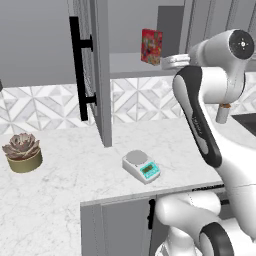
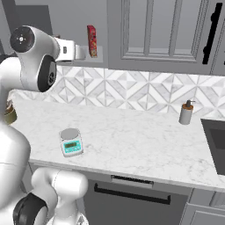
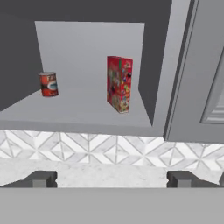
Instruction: Pick the cereal and place it on the digital scale for weighing, and close the cabinet.
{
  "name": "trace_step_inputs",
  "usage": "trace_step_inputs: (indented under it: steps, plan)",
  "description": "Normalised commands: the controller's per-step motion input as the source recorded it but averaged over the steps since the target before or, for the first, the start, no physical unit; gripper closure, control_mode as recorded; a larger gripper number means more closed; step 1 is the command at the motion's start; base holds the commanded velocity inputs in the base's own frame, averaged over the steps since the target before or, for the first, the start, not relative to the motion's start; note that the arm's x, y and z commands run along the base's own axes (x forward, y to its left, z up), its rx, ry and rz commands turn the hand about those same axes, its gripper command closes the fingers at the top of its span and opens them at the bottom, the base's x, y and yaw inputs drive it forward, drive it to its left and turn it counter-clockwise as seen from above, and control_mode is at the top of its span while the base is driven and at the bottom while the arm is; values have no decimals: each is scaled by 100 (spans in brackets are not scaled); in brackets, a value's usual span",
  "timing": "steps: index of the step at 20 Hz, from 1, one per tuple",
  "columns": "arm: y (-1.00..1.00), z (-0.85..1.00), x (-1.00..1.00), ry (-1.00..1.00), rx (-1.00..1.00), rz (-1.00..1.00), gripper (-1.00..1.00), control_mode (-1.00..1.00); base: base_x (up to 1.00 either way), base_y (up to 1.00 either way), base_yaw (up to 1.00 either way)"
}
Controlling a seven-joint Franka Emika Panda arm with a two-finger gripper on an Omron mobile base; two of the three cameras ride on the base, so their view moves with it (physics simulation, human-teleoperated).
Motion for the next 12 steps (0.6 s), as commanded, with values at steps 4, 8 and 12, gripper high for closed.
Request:
trace_step_inputs:
  steps: [4, 8, 12]
  plan:
    - [0, 10, 47, 0, 0, 0, -100, -100, 0, 0, 0]
    - [-4, 0, 46, 0, 0, 0, -100, -100, 0, 0, 0]
    - [-3, 0, 45, 0, 0, 0, -100, -100, 0, 0, 0]
